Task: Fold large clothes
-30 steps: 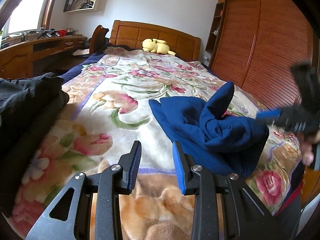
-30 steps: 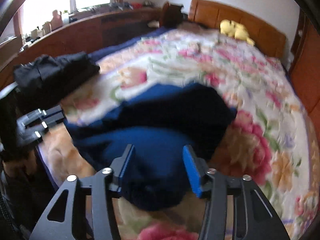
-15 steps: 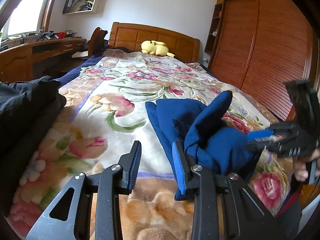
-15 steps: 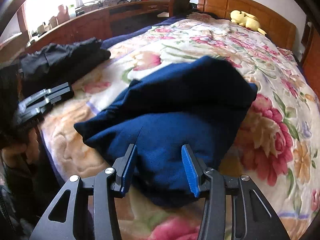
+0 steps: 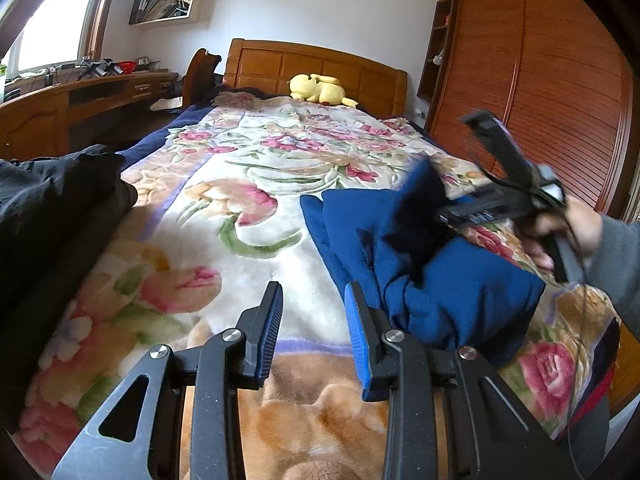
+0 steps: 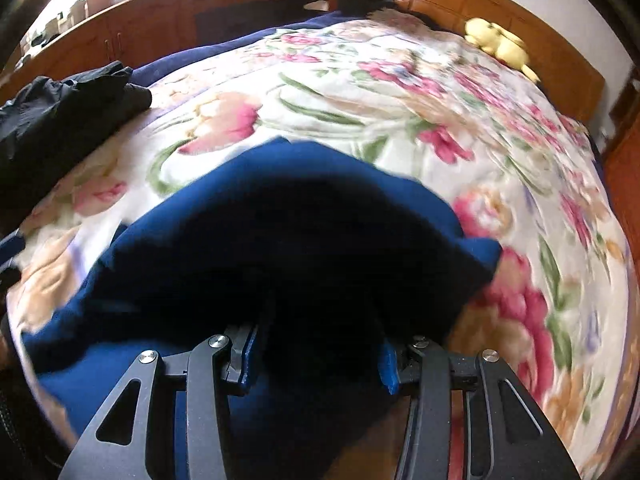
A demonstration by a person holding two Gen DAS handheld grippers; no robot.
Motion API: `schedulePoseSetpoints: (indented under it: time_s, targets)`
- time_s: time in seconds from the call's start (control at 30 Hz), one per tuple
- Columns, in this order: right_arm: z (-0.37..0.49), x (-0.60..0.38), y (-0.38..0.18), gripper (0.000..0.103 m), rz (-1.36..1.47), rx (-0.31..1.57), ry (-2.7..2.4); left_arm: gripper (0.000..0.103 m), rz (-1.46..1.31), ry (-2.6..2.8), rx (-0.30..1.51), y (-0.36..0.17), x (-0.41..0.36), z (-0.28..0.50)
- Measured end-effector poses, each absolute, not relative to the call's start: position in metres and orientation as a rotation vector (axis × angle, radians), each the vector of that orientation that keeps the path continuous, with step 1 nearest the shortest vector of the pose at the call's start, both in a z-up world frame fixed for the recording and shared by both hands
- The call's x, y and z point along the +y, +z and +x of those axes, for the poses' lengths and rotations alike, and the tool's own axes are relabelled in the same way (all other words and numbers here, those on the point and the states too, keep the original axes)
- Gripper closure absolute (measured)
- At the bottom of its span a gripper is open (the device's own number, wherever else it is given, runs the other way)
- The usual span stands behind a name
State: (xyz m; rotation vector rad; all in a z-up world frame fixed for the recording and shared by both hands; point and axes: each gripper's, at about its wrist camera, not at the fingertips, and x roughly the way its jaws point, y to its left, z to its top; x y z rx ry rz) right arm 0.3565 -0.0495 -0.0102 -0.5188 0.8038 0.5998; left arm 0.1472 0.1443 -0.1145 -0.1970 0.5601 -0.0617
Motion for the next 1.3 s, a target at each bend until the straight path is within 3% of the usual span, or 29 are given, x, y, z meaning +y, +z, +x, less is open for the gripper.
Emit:
schedulePoseSetpoints:
  time_s: [0.27,0.6,0.67,0.8,1.0,1.3]
  targets:
    - [0.377,-0.02,0.002,0.055,-0.5,0.743,0.59,0.07,-0.185,-0.059,0.581,-0.12,0.142,0.153]
    - [0.259,-0.103,0.017,0.055,-0.403,0.682,0.613,0.07,-0.199,-0.072,0.56,-0.113,0.137,0.147]
    - [0.234,-0.119,0.017,0.041,-0.355,0.677,0.615,0.07,-0.205,-0.08,0.549,-0.109,0.135,0.145]
    - [0.198,-0.136,0.007,0.03,-0.356,0.69,0.579,0.07,-0.185,-0.096,0.517,-0.097,0.125,0.136]
    - [0.175,-0.143,-0.018,0.029,-0.337,0.719,0.532,0.07,-0.151,-0.154,0.509,-0.091,0.102,0.134]
    - [0.222,-0.136,-0.047,0.029,-0.186,0.821,0.491,0.07,-0.074,-0.139,0.604,-0.114,0.081,0.159]
